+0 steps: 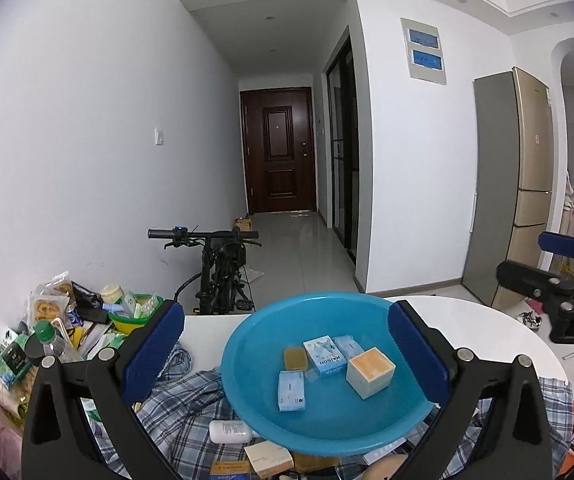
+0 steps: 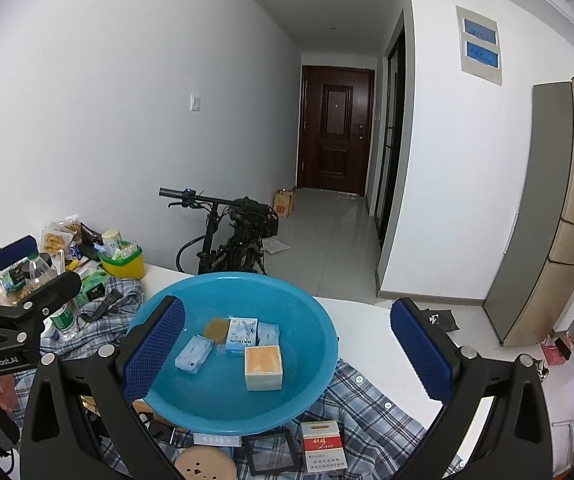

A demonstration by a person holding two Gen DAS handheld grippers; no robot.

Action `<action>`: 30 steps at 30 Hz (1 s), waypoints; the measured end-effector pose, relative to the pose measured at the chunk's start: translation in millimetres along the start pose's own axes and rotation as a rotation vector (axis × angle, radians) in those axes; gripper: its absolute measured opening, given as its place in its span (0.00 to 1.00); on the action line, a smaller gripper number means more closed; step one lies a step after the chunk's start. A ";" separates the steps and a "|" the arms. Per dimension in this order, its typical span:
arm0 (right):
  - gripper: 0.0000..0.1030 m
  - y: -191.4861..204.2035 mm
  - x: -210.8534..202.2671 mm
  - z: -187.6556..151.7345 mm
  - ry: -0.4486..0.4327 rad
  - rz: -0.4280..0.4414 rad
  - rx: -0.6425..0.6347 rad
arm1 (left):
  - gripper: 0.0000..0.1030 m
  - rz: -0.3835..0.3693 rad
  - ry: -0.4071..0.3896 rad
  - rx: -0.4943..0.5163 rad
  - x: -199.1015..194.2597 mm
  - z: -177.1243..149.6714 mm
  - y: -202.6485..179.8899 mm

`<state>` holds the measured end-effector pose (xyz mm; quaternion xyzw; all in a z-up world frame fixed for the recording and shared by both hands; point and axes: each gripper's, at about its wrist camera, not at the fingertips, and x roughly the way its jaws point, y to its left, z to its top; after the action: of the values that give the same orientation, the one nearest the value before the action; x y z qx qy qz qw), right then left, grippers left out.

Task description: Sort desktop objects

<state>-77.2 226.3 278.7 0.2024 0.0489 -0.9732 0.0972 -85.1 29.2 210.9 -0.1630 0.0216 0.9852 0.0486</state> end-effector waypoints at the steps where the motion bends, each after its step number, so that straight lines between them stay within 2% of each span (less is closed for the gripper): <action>1: 0.99 0.0 -3.2 -0.2 -0.004 0.002 0.002 | 1.00 -0.001 -0.007 -0.010 -3.3 -0.7 1.6; 19: 0.99 8.0 -45.3 -16.2 -0.097 0.002 -0.018 | 1.00 -0.020 -0.079 -0.023 -50.3 -16.2 10.1; 23: 1.00 12.0 -49.6 -25.5 -0.123 -0.006 -0.033 | 1.00 0.006 -0.079 -0.004 -51.6 -26.1 9.3; 28: 1.00 7.4 -47.4 -39.7 -0.136 0.017 0.003 | 1.00 -0.017 -0.094 -0.050 -52.7 -40.1 17.2; 30: 1.00 4.1 -42.2 -49.4 -0.130 0.018 0.027 | 1.00 0.037 -0.122 -0.057 -53.3 -49.7 18.7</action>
<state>-19.4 236.1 250.4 0.1406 0.0275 -0.9840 0.1062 -21.0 3.0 181.7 -0.1037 -0.0065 0.9942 0.0271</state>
